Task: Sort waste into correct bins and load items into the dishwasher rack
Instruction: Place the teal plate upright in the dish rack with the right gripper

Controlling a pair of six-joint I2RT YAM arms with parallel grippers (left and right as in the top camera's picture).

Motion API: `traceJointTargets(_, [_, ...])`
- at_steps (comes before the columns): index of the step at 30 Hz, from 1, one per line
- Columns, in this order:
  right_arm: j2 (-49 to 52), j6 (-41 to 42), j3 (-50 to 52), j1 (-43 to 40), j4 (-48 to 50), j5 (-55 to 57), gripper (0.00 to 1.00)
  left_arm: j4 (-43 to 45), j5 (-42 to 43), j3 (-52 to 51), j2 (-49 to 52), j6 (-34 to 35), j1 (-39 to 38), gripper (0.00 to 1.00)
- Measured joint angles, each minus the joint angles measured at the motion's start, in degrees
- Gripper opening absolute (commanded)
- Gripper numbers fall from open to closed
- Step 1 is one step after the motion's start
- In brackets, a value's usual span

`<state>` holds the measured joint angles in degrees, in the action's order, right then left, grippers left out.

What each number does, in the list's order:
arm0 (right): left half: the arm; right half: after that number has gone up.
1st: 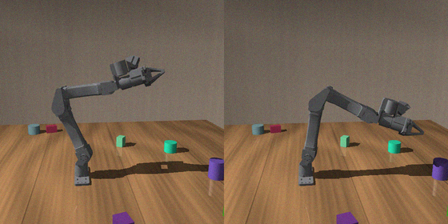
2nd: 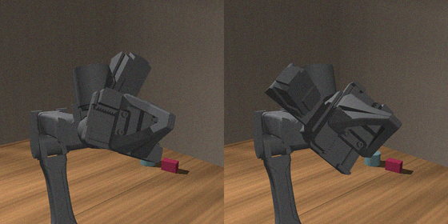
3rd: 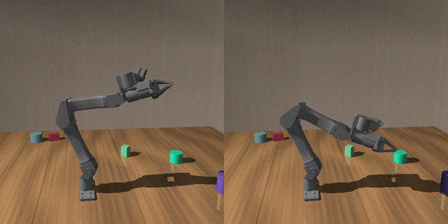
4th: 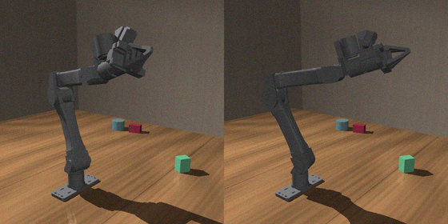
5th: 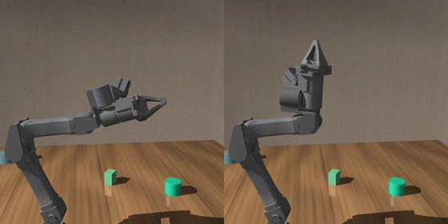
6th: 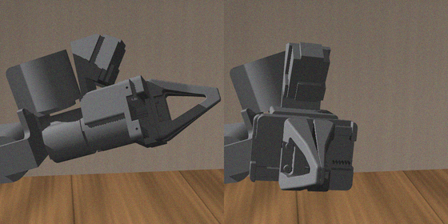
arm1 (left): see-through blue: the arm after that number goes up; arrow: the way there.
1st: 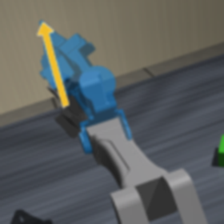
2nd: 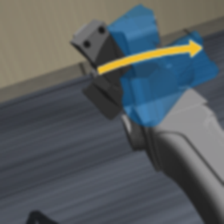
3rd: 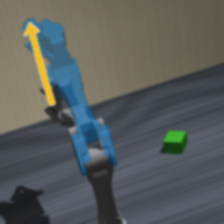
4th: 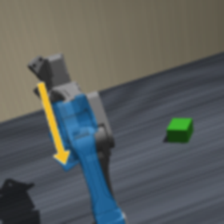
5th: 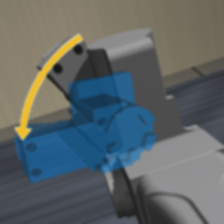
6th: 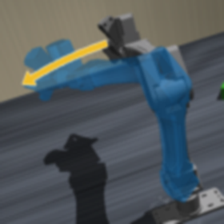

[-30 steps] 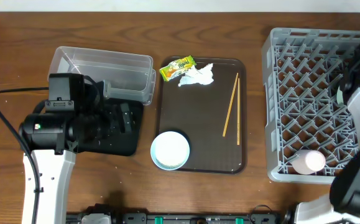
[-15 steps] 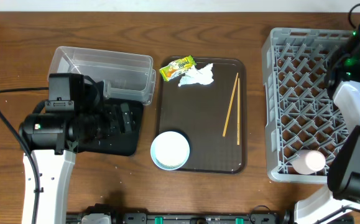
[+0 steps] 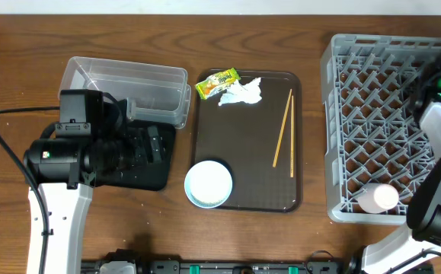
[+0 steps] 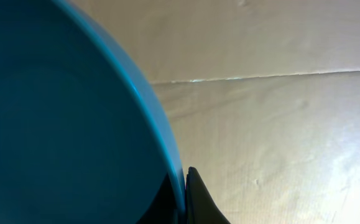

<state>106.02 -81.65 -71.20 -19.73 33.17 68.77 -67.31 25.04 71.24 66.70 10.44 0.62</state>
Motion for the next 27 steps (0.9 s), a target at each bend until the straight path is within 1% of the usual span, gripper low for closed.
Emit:
traceJointTargets(3, [0.0,1.4,0.0,-0.7,-2.8,0.1,0.01,0.0,0.0,0.0,0.0,0.0,0.0,0.9])
traceJointTargets(4, [0.0,2.0,0.0,-0.6,-3.1,0.1,0.02,0.0,0.0,0.0,0.0,0.0,0.0,0.9])
traceJointTargets(5, [0.0,2.4,0.0,-0.5,-3.3,0.1,0.06,0.0,0.0,0.0,0.0,0.0,0.0,0.9])
traceJointTargets(6, [0.0,3.1,0.0,-0.2,-3.5,0.0,0.12,0.0,0.0,0.0,0.0,0.0,0.0,0.9])
traceJointTargets(9, [0.0,4.4,0.0,1.1,-3.6,-0.6,0.48,0.0,0.0,0.0,0.0,0.0,0.0,0.9])
traceJointTargets(10, [0.0,4.6,0.0,1.6,-3.7,-0.9,0.58,0.0,0.0,0.0,0.0,0.0,0.0,0.9])
traceJointTargets(11, [0.0,4.9,0.0,2.3,-3.5,-1.0,0.66,0.1,0.0,0.0,0.0,0.0,0.0,0.9])
traceJointTargets(12, [0.0,4.7,0.0,2.8,-3.7,-1.2,0.72,0.1,0.0,0.0,0.0,0.0,0.0,0.9])
traceJointTargets(13, [0.0,4.8,0.0,3.5,-3.7,-1.2,0.74,0.1,0.0,0.0,0.0,0.0,0.0,0.9])
traceJointTargets(15, [0.0,4.9,0.0,4.7,-2.8,-0.6,0.76,0.0,0.0,0.0,0.0,0.0,0.0,0.9])
traceJointTargets(19, [0.0,5.5,0.0,7.0,0.7,1.2,0.84,0.0,0.0,0.0,0.0,0.0,0.0,0.9])
traceJointTargets(20, [0.0,5.7,0.0,7.8,1.1,2.0,0.84,0.0,0.0,0.0,0.0,0.0,0.0,0.9])
traceJointTargets(24, [0.0,6.3,0.0,10.5,1.0,3.1,0.87,0.0,0.0,0.0,0.0,0.0,0.0,0.9])
traceJointTargets(25, [0.0,6.4,0.0,11.0,0.9,3.3,0.89,0.0,0.0,0.0,0.0,0.0,0.0,0.9])
traceJointTargets(27, [-0.3,6.8,0.0,12.4,-1.4,3.5,0.9,0.0,0.0,0.0,0.0,0.0,0.0,0.9])
